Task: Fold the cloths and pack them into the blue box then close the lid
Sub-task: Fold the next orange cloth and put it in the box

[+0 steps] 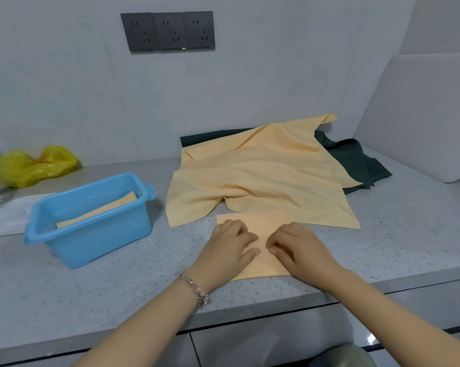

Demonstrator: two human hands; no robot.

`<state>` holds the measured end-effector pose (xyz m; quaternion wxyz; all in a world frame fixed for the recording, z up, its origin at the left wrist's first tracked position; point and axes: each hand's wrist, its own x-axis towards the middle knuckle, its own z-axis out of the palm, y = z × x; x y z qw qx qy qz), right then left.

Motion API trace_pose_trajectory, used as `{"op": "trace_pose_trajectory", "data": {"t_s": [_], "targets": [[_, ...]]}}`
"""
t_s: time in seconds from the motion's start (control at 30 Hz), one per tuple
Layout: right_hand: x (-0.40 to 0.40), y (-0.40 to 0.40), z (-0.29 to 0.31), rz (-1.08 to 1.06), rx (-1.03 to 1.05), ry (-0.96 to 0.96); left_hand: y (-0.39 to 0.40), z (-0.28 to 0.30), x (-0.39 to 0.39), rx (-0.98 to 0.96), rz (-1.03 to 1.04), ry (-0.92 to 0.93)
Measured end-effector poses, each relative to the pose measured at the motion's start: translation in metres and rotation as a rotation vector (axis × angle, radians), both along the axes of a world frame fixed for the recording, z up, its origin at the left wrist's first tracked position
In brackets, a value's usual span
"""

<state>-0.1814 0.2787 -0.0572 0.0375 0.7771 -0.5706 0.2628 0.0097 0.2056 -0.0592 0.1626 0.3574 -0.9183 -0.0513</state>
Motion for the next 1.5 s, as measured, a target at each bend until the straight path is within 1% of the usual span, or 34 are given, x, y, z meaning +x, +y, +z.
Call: {"op": "trace_pose_trajectory", "data": {"t_s": [0.07, 0.1, 0.13, 0.2, 0.27, 0.37, 0.47, 0.57, 0.7, 0.77, 0.87, 0.97, 1.07, 1.13, 1.2, 1.27, 1.33, 1.37, 1.43, 1.5], "targets": [[-0.007, 0.008, 0.002, 0.018, 0.081, -0.13, 0.004, 0.002, 0.002, 0.041, -0.028, 0.061], [-0.012, 0.012, 0.003, 0.024, 0.108, -0.15, 0.006, 0.004, 0.004, 0.092, -0.032, 0.072], [-0.016, 0.017, 0.004, 0.037, 0.132, -0.141, 0.007, 0.006, 0.006, 0.151, -0.039, 0.066], [-0.021, 0.024, 0.006, 0.073, 0.202, -0.097, 0.008, 0.011, 0.011, 0.235, -0.074, -0.007], [-0.022, 0.029, 0.008, 0.081, 0.258, -0.046, 0.01, 0.016, 0.014, 0.256, -0.104, -0.102], [-0.018, 0.028, 0.01, 0.072, 0.205, 0.033, 0.014, 0.022, 0.015, 0.243, -0.113, -0.176], [-0.014, 0.026, 0.012, 0.032, 0.143, 0.057, 0.018, 0.024, 0.016, 0.236, -0.117, -0.207], [-0.015, 0.024, 0.015, -0.032, 0.139, 0.092, 0.018, 0.024, 0.024, 0.298, -0.134, -0.111], [-0.02, 0.027, 0.018, -0.015, 0.283, 0.051, 0.014, 0.022, 0.037, 0.435, -0.139, 0.006], [-0.022, 0.03, 0.016, -0.023, 0.281, -0.025, 0.014, 0.021, 0.042, 0.518, -0.135, 0.071], [-0.022, 0.033, 0.011, -0.052, 0.25, -0.222, 0.016, 0.024, 0.046, 0.634, -0.099, 0.223], [-0.019, 0.031, 0.01, -0.106, 0.22, -0.28, 0.02, 0.025, 0.046, 0.621, -0.056, 0.328], [-0.017, 0.025, 0.011, -0.134, 0.207, -0.299, 0.025, 0.024, 0.043, 0.647, -0.069, 0.337], [-0.015, 0.023, 0.012, -0.145, 0.228, -0.393, 0.023, 0.025, 0.042, 0.632, -0.082, 0.344], [-0.014, 0.021, 0.012, -0.177, 0.24, -0.509, 0.018, 0.03, 0.041, 0.576, -0.05, 0.349], [-0.012, 0.016, 0.012, -0.25, 0.214, -0.565, 0.009, 0.032, 0.036, 0.443, 0.048, 0.39], [-0.01, 0.007, 0.012, -0.342, 0.193, -0.553, 0.001, 0.03, 0.029, 0.328, 0.166, 0.439], [-0.008, 0.002, 0.012, -0.391, 0.193, -0.526, -0.002, 0.027, 0.024, 0.3, 0.215, 0.442], [-0.005, -0.008, 0.011, -0.492, 0.207, -0.446, -0.007, 0.023, 0.015, 0.255, 0.308, 0.419], [-0.003, -0.018, 0.009, -0.577, 0.212, -0.321, -0.011, 0.018, 0.006, 0.177, 0.375, 0.369]]}}
